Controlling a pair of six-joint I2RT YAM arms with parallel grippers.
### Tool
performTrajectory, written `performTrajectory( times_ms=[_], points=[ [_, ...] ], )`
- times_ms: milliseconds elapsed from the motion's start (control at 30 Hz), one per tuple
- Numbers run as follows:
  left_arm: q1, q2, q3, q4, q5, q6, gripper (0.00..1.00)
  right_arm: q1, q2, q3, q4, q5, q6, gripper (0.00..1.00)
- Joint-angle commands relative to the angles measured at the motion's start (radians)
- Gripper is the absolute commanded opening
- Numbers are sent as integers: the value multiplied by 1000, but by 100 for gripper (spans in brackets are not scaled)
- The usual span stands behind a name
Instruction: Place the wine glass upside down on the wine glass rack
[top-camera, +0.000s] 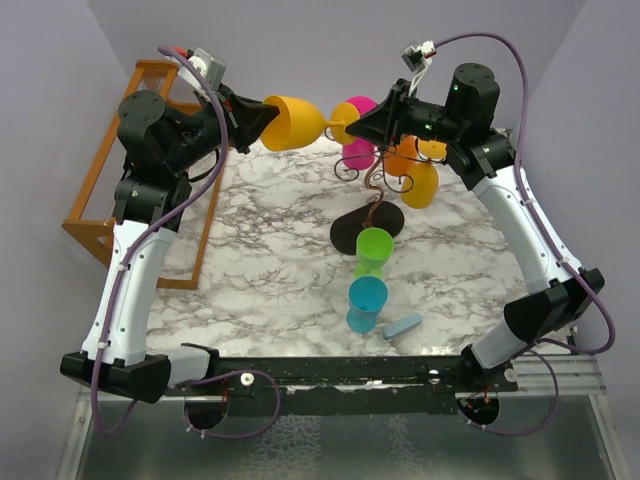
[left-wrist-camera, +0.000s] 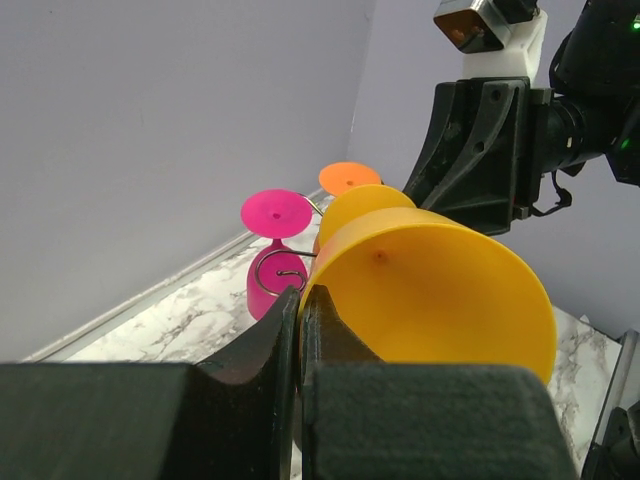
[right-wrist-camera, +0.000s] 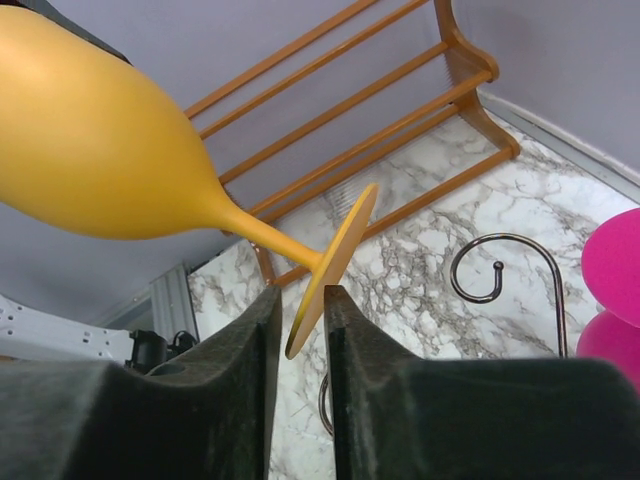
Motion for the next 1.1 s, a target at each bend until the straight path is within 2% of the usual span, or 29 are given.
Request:
performTrajectory(
  times_ms=[0,133,267,533,667,867,1067],
  points=[
    [-8,-4,-14,52,45,-19,0,7,-2,30,7,49,17,18],
    [-15,-6,-26,53,52,-15,1,7,-3,25,1,81,8,10],
    [-17,-10,-31,47,61,-12,9,6,-12,23,-5,117,-14,2],
    [-18,-28,-61,25,110,21,31,7,-22,37,-16,192,-87,1],
    [-18,-47,-62,-44,93,104,44,6,-34,41,-16,261,-166,1],
    [-18,-84,-53,-171,-5,282,61,5,-44,61,-19,381,-291,1],
    [-18,-114,-29,-276,-134,431,75,6,-45,78,-24,386,-411,1]
  ],
)
